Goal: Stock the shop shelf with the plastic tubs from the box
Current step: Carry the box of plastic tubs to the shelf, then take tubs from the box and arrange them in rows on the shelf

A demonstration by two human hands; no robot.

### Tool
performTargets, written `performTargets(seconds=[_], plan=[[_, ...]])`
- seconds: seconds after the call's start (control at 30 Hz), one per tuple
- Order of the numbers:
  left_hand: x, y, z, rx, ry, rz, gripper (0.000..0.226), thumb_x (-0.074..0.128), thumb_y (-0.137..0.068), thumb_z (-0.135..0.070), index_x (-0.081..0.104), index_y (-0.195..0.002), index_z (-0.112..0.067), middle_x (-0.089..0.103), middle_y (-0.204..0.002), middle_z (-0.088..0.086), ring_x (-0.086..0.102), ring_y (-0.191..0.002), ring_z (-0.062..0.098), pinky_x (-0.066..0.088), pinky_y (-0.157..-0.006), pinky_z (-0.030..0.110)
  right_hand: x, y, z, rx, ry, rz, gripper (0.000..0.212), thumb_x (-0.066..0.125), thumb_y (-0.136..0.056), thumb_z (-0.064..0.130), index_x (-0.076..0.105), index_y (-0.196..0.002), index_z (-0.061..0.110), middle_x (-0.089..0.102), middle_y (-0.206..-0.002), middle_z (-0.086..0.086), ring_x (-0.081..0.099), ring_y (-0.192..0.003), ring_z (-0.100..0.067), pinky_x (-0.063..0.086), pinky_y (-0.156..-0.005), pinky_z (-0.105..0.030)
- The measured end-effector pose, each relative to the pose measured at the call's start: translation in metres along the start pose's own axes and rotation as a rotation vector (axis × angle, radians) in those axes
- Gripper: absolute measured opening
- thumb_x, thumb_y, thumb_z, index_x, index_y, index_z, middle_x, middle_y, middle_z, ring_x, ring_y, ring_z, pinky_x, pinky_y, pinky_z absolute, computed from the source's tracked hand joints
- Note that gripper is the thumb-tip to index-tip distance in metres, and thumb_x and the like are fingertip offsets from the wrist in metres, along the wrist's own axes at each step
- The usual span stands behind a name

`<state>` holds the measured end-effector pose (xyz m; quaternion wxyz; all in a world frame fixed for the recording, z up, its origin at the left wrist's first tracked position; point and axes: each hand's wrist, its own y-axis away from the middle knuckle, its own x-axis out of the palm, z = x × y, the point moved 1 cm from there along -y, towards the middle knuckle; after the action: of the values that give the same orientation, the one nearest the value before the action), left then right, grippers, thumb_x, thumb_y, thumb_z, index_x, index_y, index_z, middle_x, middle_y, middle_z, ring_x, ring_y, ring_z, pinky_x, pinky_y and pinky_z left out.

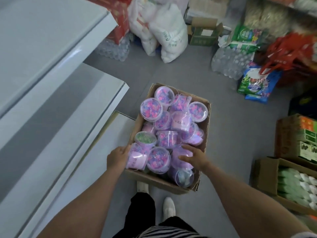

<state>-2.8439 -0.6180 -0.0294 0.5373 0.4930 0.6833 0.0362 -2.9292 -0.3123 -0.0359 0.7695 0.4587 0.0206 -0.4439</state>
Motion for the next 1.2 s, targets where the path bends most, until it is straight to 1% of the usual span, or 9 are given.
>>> performTargets(seconds=[0.13, 0.23, 0.37, 0.47, 0.57, 0.87, 0.97, 1.07, 1.2], plan=[[0.025, 0.016, 0.024, -0.129, 0.103, -0.085, 0.055, 0.036, -0.095, -0.053, 0.069, -0.115, -0.013, 0.066, -0.113, 0.019, 0.057, -0.104, 0.036, 0.047, -0.09, 0.039, -0.001, -0.003, -0.018, 0.026, -0.028, 0.022, 0.071, 0.083, -0.077, 0.033, 0.052, -0.14, 0.021, 0.049, -0.138, 0.003, 0.052, -0.115, -0.016, 0.048, -0.099, -0.034], [0.043, 0.029, 0.031, -0.185, 0.226, -0.118, 0.051, 0.041, -0.096, -0.051, 0.065, -0.12, -0.013, 0.064, -0.116, 0.023, 0.054, -0.112, 0.039, 0.043, -0.099, 0.041, -0.002, -0.007, -0.03, -0.021, 0.014, 0.023, 0.077, 0.085, -0.075, 0.032, 0.049, -0.141, 0.017, 0.042, -0.134, 0.009, 0.045, -0.12, -0.013, 0.041, -0.1, -0.03], [0.059, 0.036, 0.031, -0.181, 0.348, -0.157, 0.049, 0.04, -0.097, -0.049, 0.062, -0.123, -0.013, 0.063, -0.12, 0.021, 0.053, -0.114, 0.038, 0.041, -0.099, 0.042, 0.0, -0.033, -0.06, -0.106, 0.121, -0.068, 0.112, 0.087, -0.05, 0.064, 0.044, -0.144, 0.02, 0.041, -0.146, 0.0, 0.041, -0.135, -0.02, 0.04, -0.111, -0.044], [0.071, 0.039, 0.032, -0.195, 0.399, -0.155, 0.046, 0.04, -0.098, -0.048, 0.06, -0.126, -0.018, 0.062, -0.122, 0.017, 0.052, -0.116, 0.037, 0.041, -0.102, 0.044, 0.001, -0.024, -0.055, -0.117, 0.247, -0.123, 0.125, 0.096, -0.048, 0.042, 0.031, -0.15, 0.013, 0.034, -0.149, -0.012, 0.033, -0.14, -0.027, 0.032, -0.115, -0.043], [0.074, 0.05, 0.027, -0.218, 0.462, -0.178, 0.043, 0.041, -0.097, -0.048, 0.061, -0.126, -0.024, 0.063, -0.122, 0.015, 0.054, -0.114, 0.035, 0.042, -0.102, 0.041, 0.007, -0.016, -0.051, -0.132, 0.291, -0.186, 0.122, 0.097, -0.053, 0.019, 0.025, -0.149, 0.0, 0.033, -0.147, -0.021, 0.029, -0.14, -0.034, 0.028, -0.112, -0.041], [0.091, 0.046, 0.03, -0.388, 0.963, -0.147, 0.062, 0.049, -0.07, -0.074, 0.067, -0.098, -0.021, 0.067, -0.115, 0.008, 0.062, -0.111, 0.03, 0.049, -0.099, 0.046, 0.002, -0.004, -0.047, -0.115, 0.332, -0.33, 0.103, 0.091, -0.057, 0.042, 0.039, -0.139, 0.006, 0.044, -0.134, -0.016, 0.041, -0.128, -0.035, 0.039, -0.106, -0.045], [0.084, 0.052, 0.015, -0.474, 1.114, -0.141, 0.05, 0.057, -0.085, -0.052, 0.063, -0.112, -0.01, 0.065, -0.119, 0.014, 0.062, -0.112, 0.03, 0.05, -0.098, 0.045, -0.001, -0.003, -0.051, -0.045, 0.218, -0.355, 0.099, 0.09, -0.055, 0.049, 0.046, -0.132, 0.005, 0.049, -0.124, -0.015, 0.051, -0.116, -0.033, 0.047, -0.097, -0.044], [0.094, 0.049, 0.016, -0.53, 1.113, -0.115, 0.065, 0.068, -0.073, -0.051, 0.059, -0.121, -0.007, 0.064, -0.123, 0.015, 0.063, -0.112, 0.029, 0.051, -0.098, 0.044, -0.006, -0.001, -0.052, -0.037, 0.08, -0.416, 0.088, 0.09, -0.055, 0.05, 0.056, -0.123, 0.007, 0.062, -0.111, -0.012, 0.062, -0.101, -0.031, 0.052, -0.079, -0.038], [0.093, 0.058, 0.0, -0.622, 1.232, -0.028, 0.068, 0.07, -0.086, -0.035, 0.041, -0.14, -0.003, 0.055, -0.134, 0.011, 0.055, -0.122, 0.024, 0.042, -0.107, 0.036, -0.006, 0.003, -0.049, 0.007, -0.207, -0.377, 0.091, 0.091, -0.055, 0.051, 0.049, -0.13, 0.023, 0.064, -0.111, 0.001, 0.066, -0.098, -0.022, 0.056, -0.088, -0.044]])
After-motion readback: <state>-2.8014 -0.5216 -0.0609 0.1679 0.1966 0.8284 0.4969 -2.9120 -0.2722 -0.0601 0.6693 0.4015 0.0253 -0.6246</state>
